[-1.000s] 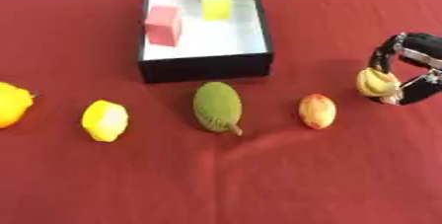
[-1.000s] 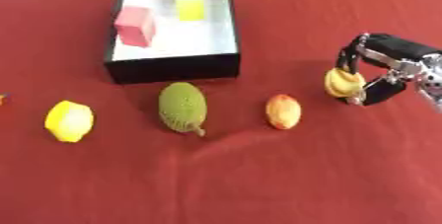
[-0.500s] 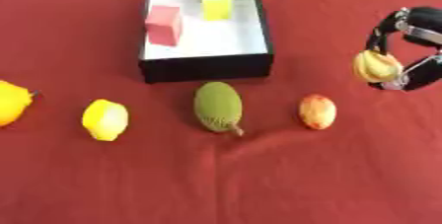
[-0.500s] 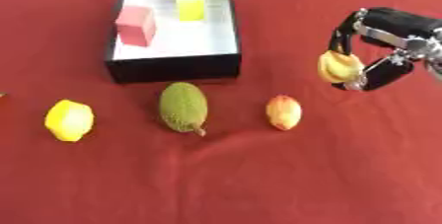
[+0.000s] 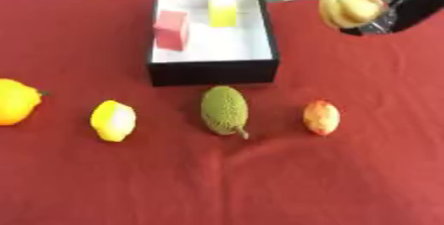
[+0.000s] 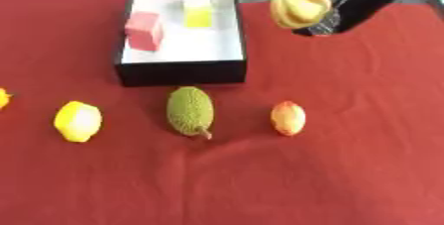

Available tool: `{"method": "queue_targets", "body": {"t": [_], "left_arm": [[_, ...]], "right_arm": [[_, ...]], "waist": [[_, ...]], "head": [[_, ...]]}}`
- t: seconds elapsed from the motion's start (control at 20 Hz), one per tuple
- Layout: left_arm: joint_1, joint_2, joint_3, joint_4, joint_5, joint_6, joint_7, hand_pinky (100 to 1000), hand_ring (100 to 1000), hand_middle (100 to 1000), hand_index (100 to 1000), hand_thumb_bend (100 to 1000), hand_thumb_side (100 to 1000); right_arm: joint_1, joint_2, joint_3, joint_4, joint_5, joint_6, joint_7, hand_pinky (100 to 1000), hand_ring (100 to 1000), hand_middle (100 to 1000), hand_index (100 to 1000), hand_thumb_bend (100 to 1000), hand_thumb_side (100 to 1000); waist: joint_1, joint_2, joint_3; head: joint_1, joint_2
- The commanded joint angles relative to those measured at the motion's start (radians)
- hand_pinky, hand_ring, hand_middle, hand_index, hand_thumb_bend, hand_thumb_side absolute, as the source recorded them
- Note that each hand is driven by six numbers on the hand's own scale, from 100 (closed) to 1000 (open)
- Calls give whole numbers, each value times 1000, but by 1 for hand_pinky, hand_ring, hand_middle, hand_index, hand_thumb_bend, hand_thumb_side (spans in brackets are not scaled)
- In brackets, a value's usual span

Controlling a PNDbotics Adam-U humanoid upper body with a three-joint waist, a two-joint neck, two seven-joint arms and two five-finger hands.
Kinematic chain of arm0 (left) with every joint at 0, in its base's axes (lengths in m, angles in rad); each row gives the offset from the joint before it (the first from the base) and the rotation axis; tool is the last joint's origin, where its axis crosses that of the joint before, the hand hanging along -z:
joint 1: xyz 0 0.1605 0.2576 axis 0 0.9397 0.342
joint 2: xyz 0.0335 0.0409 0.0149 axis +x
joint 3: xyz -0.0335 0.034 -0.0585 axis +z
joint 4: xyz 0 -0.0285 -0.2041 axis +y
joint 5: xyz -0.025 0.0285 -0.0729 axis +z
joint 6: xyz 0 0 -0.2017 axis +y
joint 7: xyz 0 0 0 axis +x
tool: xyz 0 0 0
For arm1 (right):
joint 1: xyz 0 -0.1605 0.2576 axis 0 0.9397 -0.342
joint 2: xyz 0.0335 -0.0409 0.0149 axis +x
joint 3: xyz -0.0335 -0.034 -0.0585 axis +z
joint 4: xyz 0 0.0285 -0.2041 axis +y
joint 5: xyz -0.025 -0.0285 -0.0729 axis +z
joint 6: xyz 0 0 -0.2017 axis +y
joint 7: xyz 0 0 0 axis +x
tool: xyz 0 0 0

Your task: Pick up objects on the table and place them in the box.

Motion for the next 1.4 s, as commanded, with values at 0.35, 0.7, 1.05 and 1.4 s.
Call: {"method": "queue_targets", "body": {"t": [0.35,0.7,1.05,1.4], "left_arm": [[-57,-3,26,-128,-49,-10,26,765,844,795,872,638,611],[-96,-29,29,-180,-86,-4,39,768,846,796,870,637,606],[-89,-29,25,-182,-89,2,34,767,845,796,870,635,608],[-82,-29,23,-171,-81,4,29,766,844,795,871,634,608]], "right_arm": [[-256,252,14,324,204,-54,-22,782,638,439,608,452,100],[-335,377,-30,573,401,-74,-159,777,635,441,612,450,100],[-292,403,-30,650,490,-127,-185,783,675,518,670,461,100],[-284,393,-33,638,527,-183,-206,885,905,915,941,644,251]], "waist": [[-15,-2,89],[-30,31,154],[-28,35,151],[-20,32,135]], "head": [[-105,-28],[-144,-52],[-133,-47],[-121,-39]]}}
